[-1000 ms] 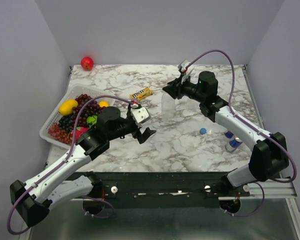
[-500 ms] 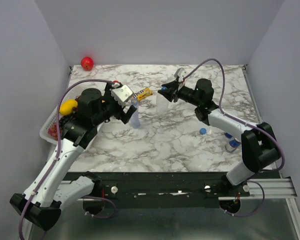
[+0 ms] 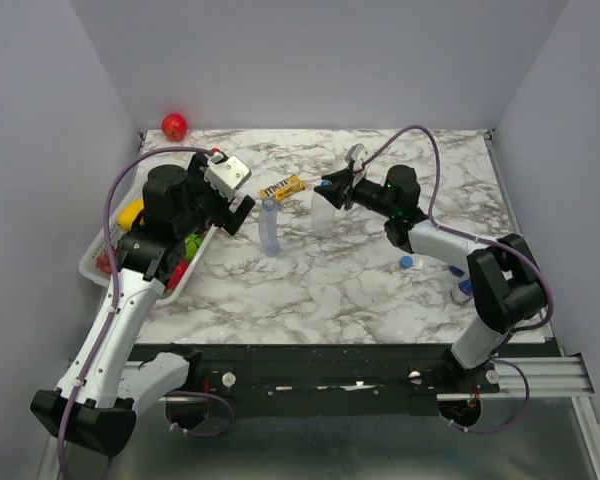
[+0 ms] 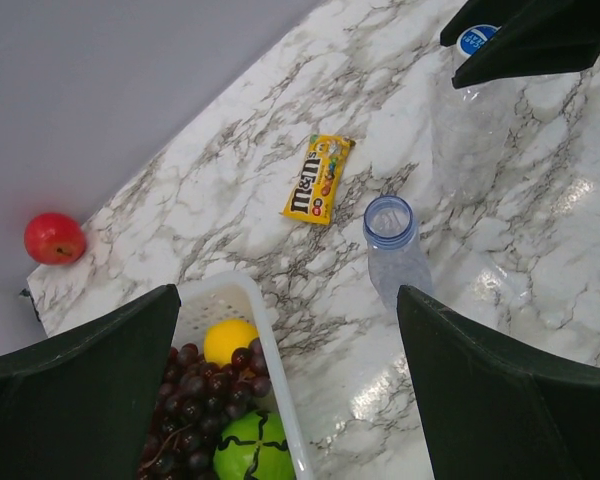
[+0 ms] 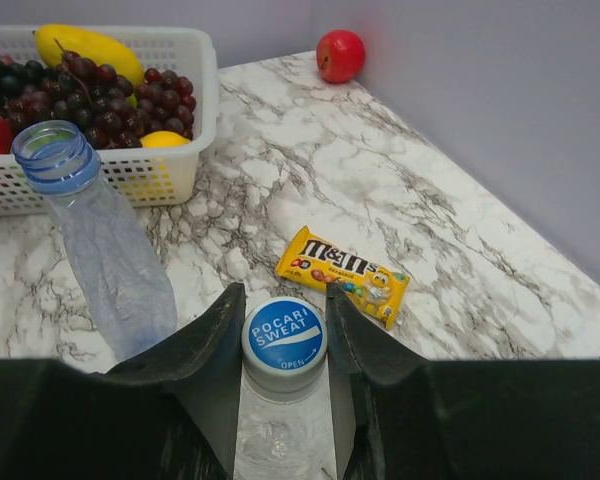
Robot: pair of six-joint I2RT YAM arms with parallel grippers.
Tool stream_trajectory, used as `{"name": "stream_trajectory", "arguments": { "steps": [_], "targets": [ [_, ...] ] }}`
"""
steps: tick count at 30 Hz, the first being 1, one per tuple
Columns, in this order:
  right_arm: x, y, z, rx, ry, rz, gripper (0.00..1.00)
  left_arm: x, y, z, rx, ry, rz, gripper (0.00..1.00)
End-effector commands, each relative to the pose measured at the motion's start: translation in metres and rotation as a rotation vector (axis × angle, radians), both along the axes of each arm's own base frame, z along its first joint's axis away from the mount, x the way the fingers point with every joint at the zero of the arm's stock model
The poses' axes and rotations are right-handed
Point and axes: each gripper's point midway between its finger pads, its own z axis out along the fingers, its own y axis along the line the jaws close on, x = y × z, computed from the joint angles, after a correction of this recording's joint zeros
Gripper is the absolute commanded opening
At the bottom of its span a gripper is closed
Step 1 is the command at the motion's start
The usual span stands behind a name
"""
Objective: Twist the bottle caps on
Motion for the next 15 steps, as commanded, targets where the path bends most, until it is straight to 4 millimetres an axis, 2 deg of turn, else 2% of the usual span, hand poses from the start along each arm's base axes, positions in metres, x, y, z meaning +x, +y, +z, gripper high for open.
{"name": "stream_trajectory", "arguments": {
  "steps": [1, 8, 11, 15],
  "targets": [
    [0.008, -0.004, -0.004, 0.011, -0.008, -0.036, 0.25, -0.001, 0.003, 0.000, 0.008, -0.002, -0.003, 0.99],
    [0.012, -0.004, -0.006, -0.003, 0.006, -0.049, 0.48, -0.001, -0.001, -0.007, -0.003, 0.017, -0.015, 0.99],
    [0.012, -0.005, 0.000, -0.002, 0.006, -0.052, 0.54, -0.003, -0.003, -0.008, 0.003, 0.014, -0.045, 0.99],
    [0.018, -0.006, 0.013, 0.010, -0.001, -0.076, 0.58, -0.007, -0.007, -0.012, 0.002, 0.022, -0.075, 0.99]
  ]
}}
